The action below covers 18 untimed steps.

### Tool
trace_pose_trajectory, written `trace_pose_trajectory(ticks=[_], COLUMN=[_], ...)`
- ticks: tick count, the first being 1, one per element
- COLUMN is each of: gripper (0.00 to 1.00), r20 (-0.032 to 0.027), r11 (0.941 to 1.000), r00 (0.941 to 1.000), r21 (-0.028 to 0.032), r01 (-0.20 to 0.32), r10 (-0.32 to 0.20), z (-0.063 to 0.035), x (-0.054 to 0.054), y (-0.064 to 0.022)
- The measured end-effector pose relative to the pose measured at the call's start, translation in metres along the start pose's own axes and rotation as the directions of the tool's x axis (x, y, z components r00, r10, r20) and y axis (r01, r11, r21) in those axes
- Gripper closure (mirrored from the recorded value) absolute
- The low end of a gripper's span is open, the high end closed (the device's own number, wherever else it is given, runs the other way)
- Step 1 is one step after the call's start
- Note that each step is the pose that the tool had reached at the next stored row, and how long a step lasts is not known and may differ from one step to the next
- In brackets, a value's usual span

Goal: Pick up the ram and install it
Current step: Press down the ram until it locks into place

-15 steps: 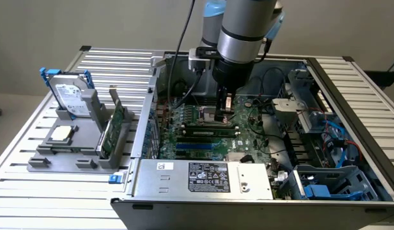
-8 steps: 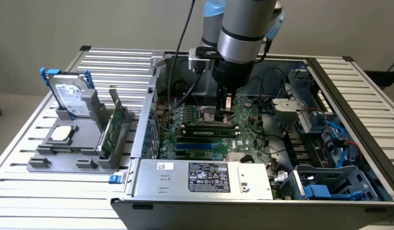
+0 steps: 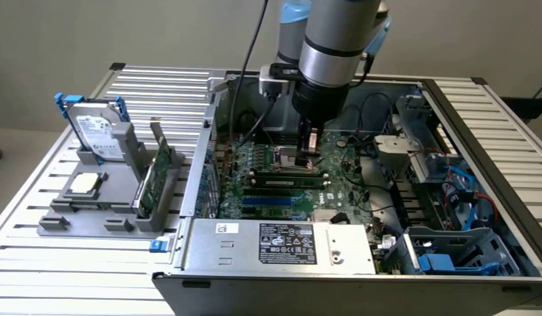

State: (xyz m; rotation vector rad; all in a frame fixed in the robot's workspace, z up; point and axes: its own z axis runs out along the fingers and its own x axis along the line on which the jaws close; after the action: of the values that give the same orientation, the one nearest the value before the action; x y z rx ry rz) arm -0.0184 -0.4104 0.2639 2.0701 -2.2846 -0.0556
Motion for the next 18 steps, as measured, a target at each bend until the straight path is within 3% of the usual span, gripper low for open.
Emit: trace_pose_trajectory(ticks=[5,9,14,18], gripper=[0.89,0.89,0.89,0.89], r20=[0.0053,0.0094,0.0143,0.0181], r11=[0.9968,0.9896,0.9752,0.9589], r00=[0.9968,0.9896,0.9751,0.9587], r21=[-0.0017,-0.0034,-0.0058,-0.008], r01=[-0.079,-0.144,-0.221,-0.284], r10=[0.079,0.144,0.221,0.284], z=[0.0,0.0,0.0001,0.0], x=[0.0,0.0,0.0,0.0], y=[0.0,0.0,0.0,0.0])
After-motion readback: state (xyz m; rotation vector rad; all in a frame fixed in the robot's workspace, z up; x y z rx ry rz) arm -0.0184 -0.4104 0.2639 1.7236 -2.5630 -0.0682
